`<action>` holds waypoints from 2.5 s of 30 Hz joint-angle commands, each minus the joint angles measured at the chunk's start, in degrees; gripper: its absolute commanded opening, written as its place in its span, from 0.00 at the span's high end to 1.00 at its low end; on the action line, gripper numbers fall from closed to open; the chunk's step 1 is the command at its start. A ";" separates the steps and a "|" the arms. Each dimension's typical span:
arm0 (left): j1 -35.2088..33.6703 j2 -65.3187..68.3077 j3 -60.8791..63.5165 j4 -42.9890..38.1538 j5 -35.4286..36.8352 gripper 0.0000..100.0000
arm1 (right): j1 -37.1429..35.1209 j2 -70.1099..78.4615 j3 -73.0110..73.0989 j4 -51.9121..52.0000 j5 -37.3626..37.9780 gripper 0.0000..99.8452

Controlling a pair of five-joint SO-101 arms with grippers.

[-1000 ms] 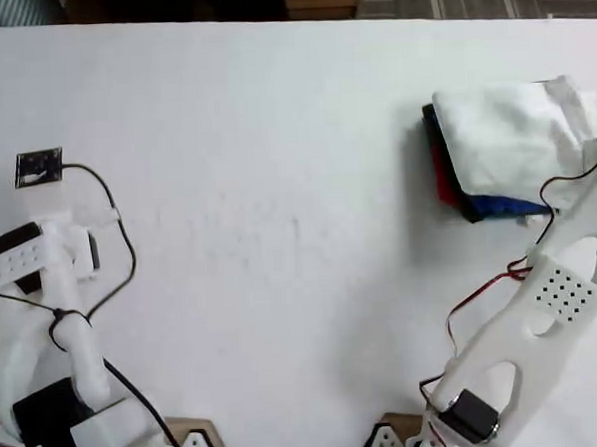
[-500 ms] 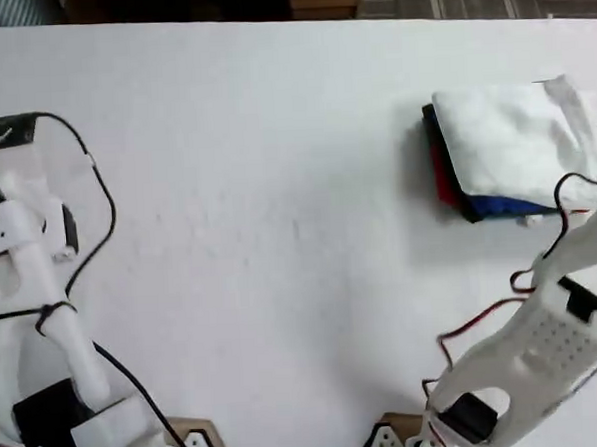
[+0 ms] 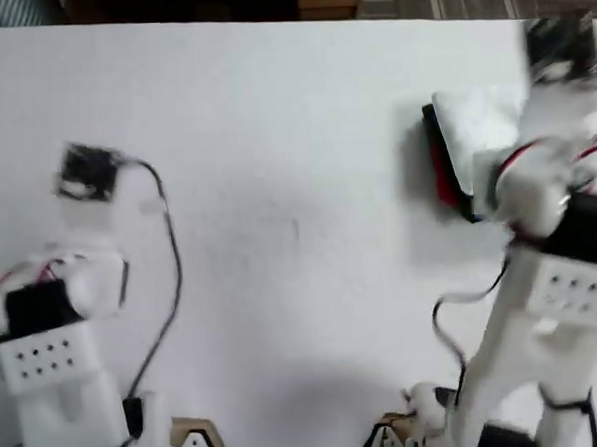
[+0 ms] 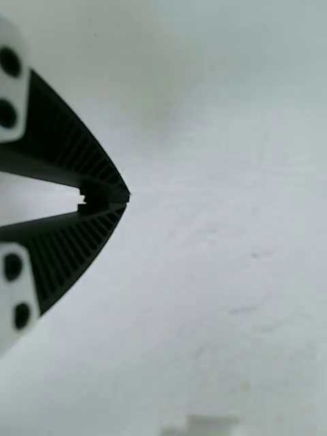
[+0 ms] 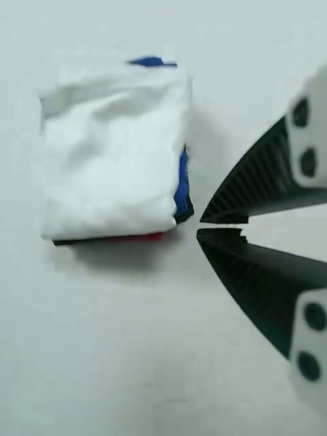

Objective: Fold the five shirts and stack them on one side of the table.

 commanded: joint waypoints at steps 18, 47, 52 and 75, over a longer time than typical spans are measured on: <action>0.88 -23.56 33.80 -10.46 -1.41 0.97 | -11.12 -57.80 86.95 -44.18 -1.23 0.98; 18.81 -50.90 51.21 -5.10 25.76 0.97 | -22.55 -68.62 102.59 -25.10 -14.77 0.98; 18.37 -50.90 51.21 -5.10 25.76 0.97 | -22.55 -68.62 102.59 -25.19 -14.59 0.98; 18.46 -50.90 51.21 -5.19 21.71 0.97 | -22.55 -68.62 102.51 -25.10 -11.34 0.98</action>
